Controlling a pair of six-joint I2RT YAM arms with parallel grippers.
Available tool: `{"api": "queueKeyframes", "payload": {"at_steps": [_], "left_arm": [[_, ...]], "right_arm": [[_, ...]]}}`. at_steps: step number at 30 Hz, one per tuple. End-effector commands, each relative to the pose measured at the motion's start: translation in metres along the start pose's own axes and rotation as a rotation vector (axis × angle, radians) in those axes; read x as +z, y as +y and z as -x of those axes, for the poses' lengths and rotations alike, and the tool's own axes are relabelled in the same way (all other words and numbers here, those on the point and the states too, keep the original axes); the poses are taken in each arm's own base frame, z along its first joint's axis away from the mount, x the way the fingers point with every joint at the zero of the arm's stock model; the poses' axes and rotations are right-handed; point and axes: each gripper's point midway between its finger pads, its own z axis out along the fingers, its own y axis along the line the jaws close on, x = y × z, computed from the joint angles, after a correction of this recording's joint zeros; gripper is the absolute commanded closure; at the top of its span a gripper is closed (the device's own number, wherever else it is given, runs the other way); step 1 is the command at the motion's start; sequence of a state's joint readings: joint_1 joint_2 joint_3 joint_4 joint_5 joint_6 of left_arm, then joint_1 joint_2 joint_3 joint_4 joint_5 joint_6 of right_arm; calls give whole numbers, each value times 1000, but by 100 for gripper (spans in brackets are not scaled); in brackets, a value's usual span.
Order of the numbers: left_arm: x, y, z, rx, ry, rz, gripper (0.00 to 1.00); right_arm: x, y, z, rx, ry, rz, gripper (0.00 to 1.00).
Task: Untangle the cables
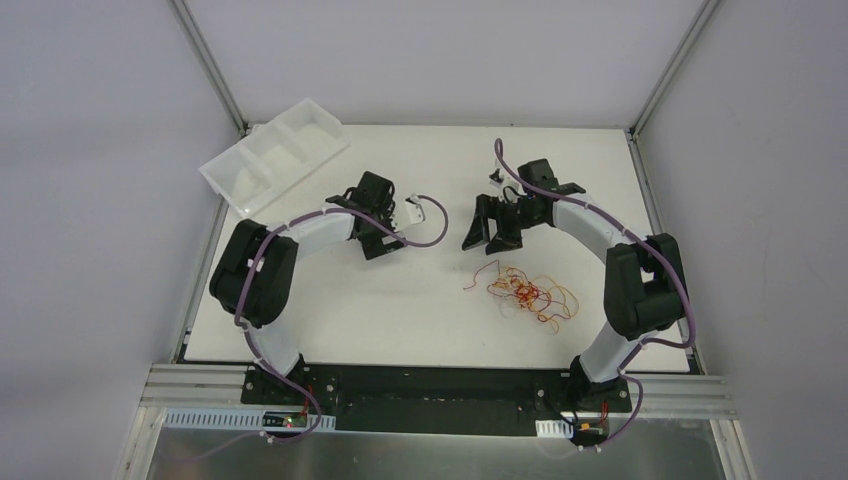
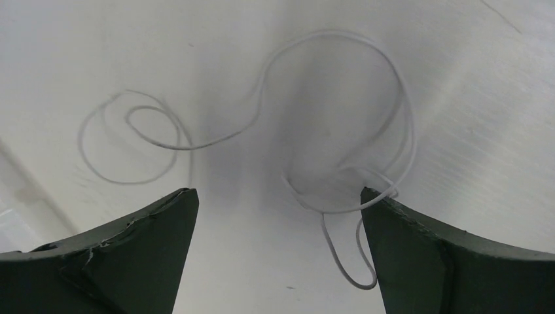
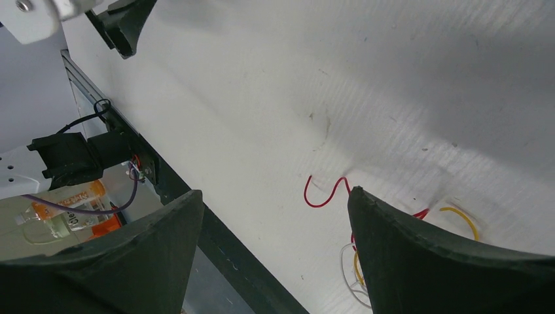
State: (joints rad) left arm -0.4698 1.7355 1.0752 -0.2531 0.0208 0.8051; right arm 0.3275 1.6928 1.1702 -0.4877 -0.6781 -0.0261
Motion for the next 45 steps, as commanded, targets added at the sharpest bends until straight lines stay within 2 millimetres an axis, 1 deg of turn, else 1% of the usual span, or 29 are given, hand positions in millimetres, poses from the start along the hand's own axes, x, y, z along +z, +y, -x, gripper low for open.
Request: {"api": "queueKeyframes", "payload": {"at_steps": [1, 3, 4, 6, 8, 11, 13, 16, 17, 19, 22, 24, 25, 27, 28, 29, 32, 35, 37, 39, 41, 43, 44, 45], "left_arm": [[7, 39, 21, 91, -25, 125, 1], [12, 46, 22, 50, -31, 95, 1], [15, 44, 24, 12, -45, 46, 1], [19, 45, 22, -80, -50, -47, 1], [22, 46, 16, -174, -35, -133, 1], [30, 50, 8, -292, -20, -216, 1], [38, 52, 1, -333, 14, -238, 1], [46, 46, -6, -344, 55, -267, 3], [48, 43, -8, -350, 62, -279, 6], [50, 38, -9, -371, 69, -298, 16], [50, 30, -8, -405, 75, -333, 44], [47, 24, -7, -419, 75, -351, 64], [43, 22, -7, -419, 74, -351, 72], [32, 20, -7, -416, 74, -341, 86], [25, 21, -6, -418, 69, -331, 92], [13, 23, -4, -423, 58, -315, 100], [-23, 34, 2, -456, 3, -274, 100], [-64, 53, 7, -504, -70, -233, 100], [-91, 63, 6, -528, -102, -211, 100], [-117, 82, 3, -563, -143, -178, 100], [-137, 98, -5, -596, -161, -150, 100], [-151, 117, -18, -619, -159, -115, 100], [-157, 126, -27, -628, -153, -96, 100], [-162, 137, -40, -642, -141, -69, 100]], "right_arm": [[-7, 6, 1, 12, -2, 25, 16], [-7, 5, 0, 17, 1, 26, 16], [-7, 5, 0, 15, 0, 26, 16], [-8, 6, 0, 11, -1, 25, 16], [-8, 5, 0, 9, -1, 23, 16], [-8, 4, -2, 15, 5, 22, 16], [-7, 3, -2, 18, 7, 24, 16], [-7, 3, -1, 23, 9, 23, 16], [-8, 3, -1, 22, 8, 23, 16], [-8, 3, -1, 21, 9, 22, 16], [-9, 3, -1, 20, 6, 20, 17], [-10, 3, -2, 20, 7, 19, 17], [-10, 3, -2, 19, 5, 15, 17], [-12, 3, -2, 14, 1, 9, 18], [-12, 3, -2, 12, -1, 7, 17], [-13, 4, -1, 7, -4, 5, 17], [-14, 4, 0, 5, -8, 5, 18], [-15, 5, 0, 4, -10, 5, 18], [-15, 5, 1, 2, -12, 6, 18], [-15, 6, 0, 3, -11, 7, 18], [-15, 6, 1, 4, -11, 9, 18], [-15, 6, 1, 5, -10, 12, 18], [-15, 6, 2, 5, -10, 13, 18], [-15, 7, 1, 6, -9, 14, 18]]}}
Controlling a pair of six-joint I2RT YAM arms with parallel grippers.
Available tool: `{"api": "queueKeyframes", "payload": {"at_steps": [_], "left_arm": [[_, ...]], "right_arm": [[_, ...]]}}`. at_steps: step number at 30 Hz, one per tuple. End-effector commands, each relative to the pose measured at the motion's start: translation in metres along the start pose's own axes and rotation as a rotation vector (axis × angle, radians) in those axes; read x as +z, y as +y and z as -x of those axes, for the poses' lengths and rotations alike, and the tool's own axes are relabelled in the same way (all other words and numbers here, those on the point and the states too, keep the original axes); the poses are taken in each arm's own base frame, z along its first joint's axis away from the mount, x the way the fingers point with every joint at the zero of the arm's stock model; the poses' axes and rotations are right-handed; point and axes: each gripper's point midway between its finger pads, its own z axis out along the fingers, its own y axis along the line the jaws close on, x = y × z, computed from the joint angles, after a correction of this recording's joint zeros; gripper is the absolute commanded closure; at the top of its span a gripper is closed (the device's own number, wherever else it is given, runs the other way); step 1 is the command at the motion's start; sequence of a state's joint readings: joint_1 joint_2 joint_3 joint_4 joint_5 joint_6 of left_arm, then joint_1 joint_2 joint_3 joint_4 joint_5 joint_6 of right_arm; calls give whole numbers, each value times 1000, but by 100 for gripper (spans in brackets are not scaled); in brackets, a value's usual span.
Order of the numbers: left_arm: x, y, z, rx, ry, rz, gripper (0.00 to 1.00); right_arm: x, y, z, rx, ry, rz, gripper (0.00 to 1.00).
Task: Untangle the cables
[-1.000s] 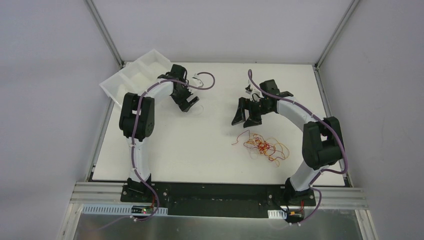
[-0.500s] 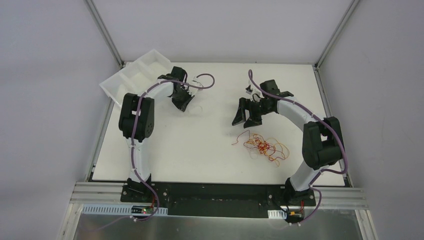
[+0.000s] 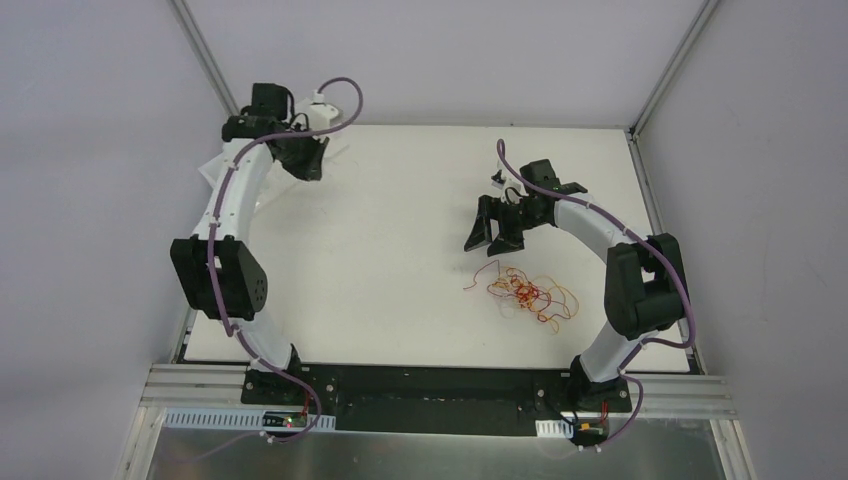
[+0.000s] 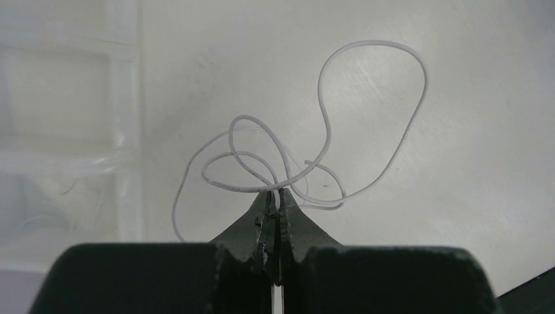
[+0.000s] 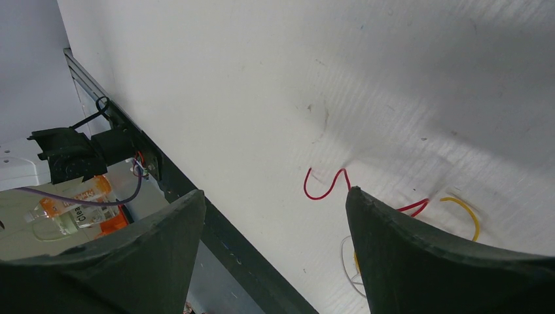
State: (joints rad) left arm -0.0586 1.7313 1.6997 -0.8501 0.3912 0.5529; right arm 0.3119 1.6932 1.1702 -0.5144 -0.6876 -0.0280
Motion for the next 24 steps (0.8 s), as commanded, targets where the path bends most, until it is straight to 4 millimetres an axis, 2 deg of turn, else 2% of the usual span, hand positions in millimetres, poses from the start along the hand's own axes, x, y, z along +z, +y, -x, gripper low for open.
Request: {"api": "queueKeyframes", "payload": {"at_steps": [1, 5, 8, 12, 16, 21, 24], "left_arm": [[-38, 36, -15, -55, 27, 32, 100], [-54, 98, -34, -50, 54, 123, 100], [-51, 139, -54, -22, 101, 153, 100], [-35, 177, -75, 68, 131, 138, 100], [-9, 214, -94, 104, 179, 146, 100], [14, 258, -101, 164, 189, 246, 100], [25, 276, -109, 206, 228, 286, 100]], "right_arm": [[-11, 11, 4, -20, -21, 17, 18], [-11, 12, 3, -18, -18, 25, 18], [-8, 11, 2, -10, -10, 34, 18], [-6, 10, 0, -3, 1, 38, 18], [-4, 8, -4, 4, 12, 43, 18], [1, 5, -6, 26, 29, 51, 18], [3, 5, -7, 31, 35, 53, 18]]}}
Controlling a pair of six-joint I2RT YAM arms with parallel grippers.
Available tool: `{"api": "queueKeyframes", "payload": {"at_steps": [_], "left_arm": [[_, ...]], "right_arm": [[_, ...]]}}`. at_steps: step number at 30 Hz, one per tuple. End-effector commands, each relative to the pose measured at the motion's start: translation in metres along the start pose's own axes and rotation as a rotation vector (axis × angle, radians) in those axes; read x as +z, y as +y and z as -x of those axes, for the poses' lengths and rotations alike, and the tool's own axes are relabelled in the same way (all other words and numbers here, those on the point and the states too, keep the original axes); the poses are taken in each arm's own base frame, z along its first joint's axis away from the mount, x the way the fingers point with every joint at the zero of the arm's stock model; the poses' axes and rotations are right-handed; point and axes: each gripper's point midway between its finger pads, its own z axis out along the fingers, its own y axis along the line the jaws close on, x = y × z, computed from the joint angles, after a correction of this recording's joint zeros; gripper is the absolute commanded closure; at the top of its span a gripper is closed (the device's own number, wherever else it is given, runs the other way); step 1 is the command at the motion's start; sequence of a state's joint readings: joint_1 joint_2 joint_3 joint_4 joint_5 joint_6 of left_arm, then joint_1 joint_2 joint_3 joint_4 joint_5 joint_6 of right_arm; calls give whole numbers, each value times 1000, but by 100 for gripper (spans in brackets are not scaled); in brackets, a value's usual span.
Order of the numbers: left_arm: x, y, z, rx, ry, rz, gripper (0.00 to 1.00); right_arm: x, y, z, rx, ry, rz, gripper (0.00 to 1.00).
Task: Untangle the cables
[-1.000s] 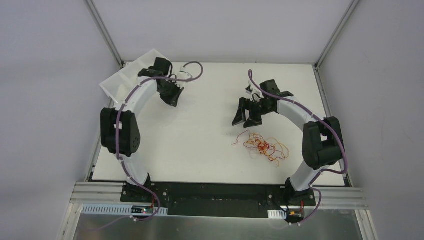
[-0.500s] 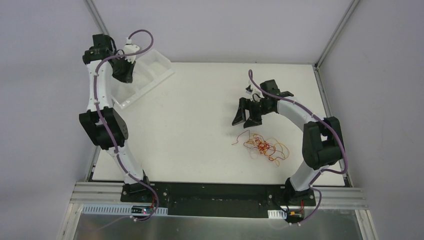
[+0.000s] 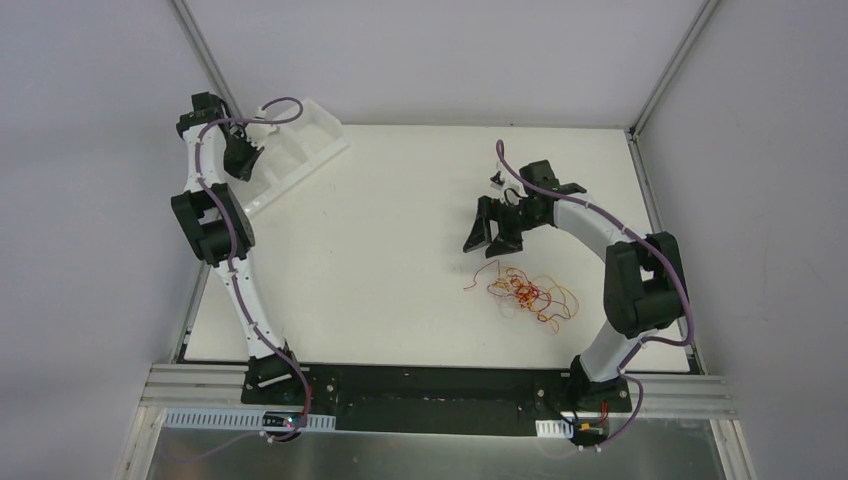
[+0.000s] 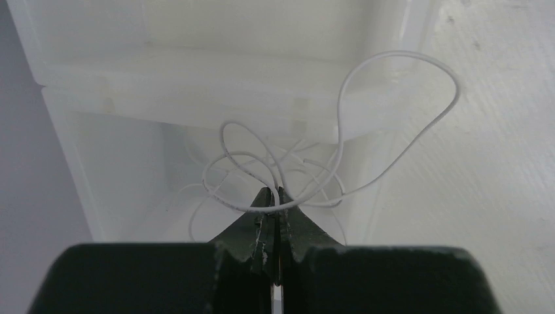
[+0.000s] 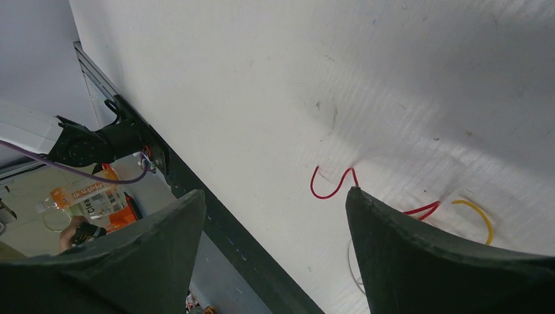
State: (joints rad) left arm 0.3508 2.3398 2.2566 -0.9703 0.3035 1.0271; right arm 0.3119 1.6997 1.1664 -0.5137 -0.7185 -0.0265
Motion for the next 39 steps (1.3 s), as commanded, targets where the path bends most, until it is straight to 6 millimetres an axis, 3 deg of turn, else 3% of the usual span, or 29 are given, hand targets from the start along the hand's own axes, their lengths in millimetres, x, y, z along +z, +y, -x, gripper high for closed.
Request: {"api": "queueKeyframes", "payload": {"at_steps": [1, 8, 13, 21, 28, 32, 39], "left_arm": [[-5, 46, 6, 128, 16, 159, 100], [15, 76, -32, 185, 167, 231, 100], [25, 77, -49, 224, 227, 219, 100], [23, 62, -40, 227, 161, 175, 100], [-8, 49, -28, 181, 120, 187, 55], [-29, 48, -22, 145, 95, 214, 50], [-67, 39, 7, 106, -21, 233, 36]], "right_arm": [[2, 1, -4, 25, 21, 23, 18], [3, -2, -6, 33, 28, 22, 18], [4, -3, -6, 36, 30, 19, 18], [5, -4, -8, 37, 37, 16, 18], [3, -2, -5, 35, 36, 19, 18], [2, 1, -3, 33, 34, 25, 18], [-4, 3, -2, 17, 35, 16, 19]]}}
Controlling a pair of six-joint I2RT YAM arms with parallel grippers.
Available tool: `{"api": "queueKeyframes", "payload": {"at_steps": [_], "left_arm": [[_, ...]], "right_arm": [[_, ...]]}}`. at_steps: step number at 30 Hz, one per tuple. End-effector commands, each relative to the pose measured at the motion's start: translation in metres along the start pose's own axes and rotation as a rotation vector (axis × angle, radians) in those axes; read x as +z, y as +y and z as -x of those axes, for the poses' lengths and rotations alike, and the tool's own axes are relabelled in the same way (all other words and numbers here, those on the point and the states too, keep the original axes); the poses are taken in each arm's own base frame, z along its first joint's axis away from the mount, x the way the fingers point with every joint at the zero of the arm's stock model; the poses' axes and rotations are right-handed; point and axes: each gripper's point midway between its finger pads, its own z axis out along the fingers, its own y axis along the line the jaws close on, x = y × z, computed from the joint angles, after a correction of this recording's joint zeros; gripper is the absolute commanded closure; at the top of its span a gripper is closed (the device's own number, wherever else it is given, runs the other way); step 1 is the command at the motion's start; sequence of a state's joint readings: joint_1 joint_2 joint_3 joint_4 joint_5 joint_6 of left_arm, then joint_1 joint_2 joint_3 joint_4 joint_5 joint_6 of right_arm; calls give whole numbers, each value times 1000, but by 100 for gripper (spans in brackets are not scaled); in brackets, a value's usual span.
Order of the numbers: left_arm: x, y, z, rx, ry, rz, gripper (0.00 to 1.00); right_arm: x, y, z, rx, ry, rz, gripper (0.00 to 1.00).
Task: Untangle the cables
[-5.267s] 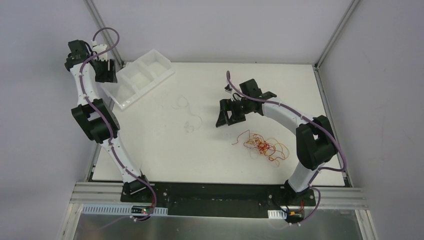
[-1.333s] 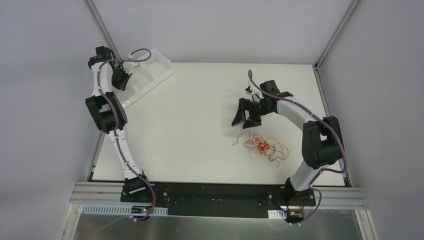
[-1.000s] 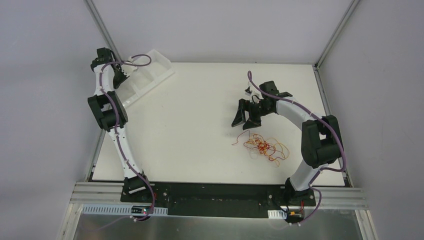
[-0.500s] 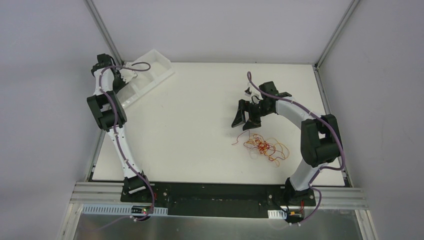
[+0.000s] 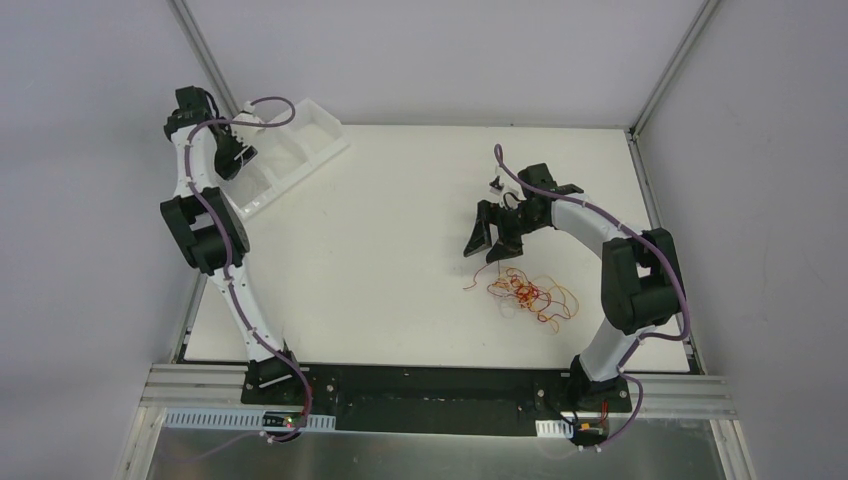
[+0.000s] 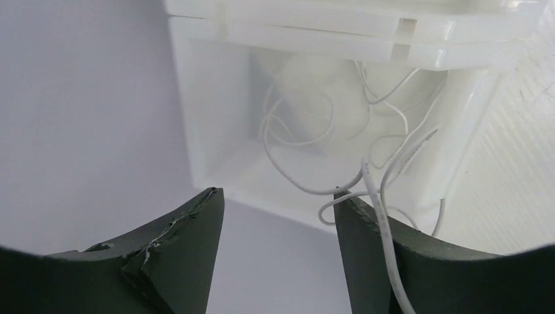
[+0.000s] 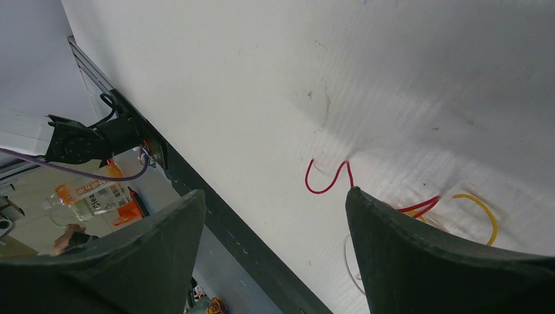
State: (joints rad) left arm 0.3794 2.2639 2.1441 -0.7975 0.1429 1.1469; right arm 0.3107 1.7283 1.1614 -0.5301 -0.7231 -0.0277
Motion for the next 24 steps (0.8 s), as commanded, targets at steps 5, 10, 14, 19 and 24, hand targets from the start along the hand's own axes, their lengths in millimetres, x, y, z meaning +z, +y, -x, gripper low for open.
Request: {"api": "queueKeyframes", "payload": {"at_steps": [5, 10, 14, 19, 24], "left_arm": [[-38, 6, 1, 62, 33, 42, 35], [-22, 9, -27, 102, 202, 57, 25], [-20, 19, -33, 122, 288, 97, 11], [-30, 35, -30, 145, 381, 179, 1], [-51, 46, -18, 222, 471, 263, 1]], "right_arm": [[-11, 11, 3, -18, 3, 22, 19], [-10, 10, 2, -14, 7, 22, 19], [-9, 9, 1, -9, 10, 24, 18], [-7, 9, 1, 0, 18, 31, 19], [-5, 8, 1, 7, 22, 38, 19]]}}
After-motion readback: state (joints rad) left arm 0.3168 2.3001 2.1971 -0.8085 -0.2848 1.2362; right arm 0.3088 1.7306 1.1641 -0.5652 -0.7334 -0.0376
